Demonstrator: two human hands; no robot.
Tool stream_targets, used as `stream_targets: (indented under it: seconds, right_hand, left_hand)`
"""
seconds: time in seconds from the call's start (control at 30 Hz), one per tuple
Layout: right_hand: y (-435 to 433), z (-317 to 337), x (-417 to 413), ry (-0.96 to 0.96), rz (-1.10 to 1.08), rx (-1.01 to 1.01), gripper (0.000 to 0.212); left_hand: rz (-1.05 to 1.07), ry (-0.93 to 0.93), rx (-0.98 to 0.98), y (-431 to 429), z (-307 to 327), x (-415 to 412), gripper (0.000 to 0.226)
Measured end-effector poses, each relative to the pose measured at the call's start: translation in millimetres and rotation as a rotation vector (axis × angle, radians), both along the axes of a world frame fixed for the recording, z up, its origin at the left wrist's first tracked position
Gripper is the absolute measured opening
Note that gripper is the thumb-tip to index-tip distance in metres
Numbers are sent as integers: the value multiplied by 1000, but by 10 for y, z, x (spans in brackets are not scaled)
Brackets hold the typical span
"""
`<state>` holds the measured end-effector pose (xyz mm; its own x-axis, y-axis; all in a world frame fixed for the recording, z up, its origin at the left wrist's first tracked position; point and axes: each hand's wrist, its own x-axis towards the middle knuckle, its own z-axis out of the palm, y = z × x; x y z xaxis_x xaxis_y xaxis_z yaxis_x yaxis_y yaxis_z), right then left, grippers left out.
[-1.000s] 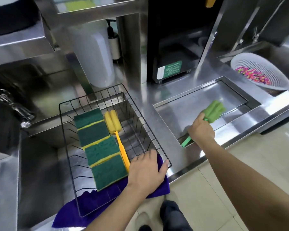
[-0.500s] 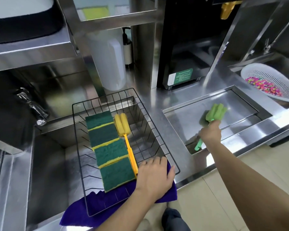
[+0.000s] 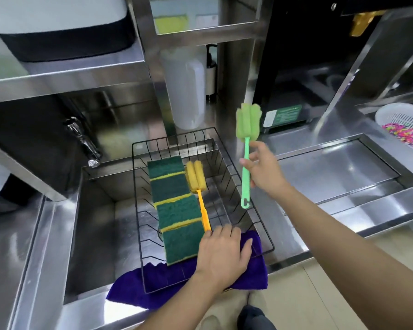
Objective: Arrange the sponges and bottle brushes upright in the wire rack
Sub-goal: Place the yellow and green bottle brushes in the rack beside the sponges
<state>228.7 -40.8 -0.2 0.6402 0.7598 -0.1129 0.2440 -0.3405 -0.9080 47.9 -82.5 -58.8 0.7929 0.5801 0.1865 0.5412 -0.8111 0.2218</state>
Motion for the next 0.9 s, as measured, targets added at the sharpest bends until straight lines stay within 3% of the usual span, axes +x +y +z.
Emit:
stream_targets:
  seconds: [0.13, 0.37, 0.47, 0.63, 0.9]
  right_hand:
    - [168, -112, -342, -115, 180, -196, 51]
    - [168, -407, -652, -530, 398, -519, 49]
    - [151, -513, -672, -534, 448, -574, 51]
    - [141, -651, -696, -580, 500, -759, 73]
    - [168, -705, -716, -669, 583, -879, 82]
  left_hand:
    - [67, 17, 16, 38, 1, -117, 40]
    - [123, 42, -3, 60, -31, -181, 41]
    - [116, 45, 3, 61, -44, -173, 40]
    - [118, 48, -17, 60, -52, -157, 39]
    - [123, 69, -61, 54, -40, -147, 39]
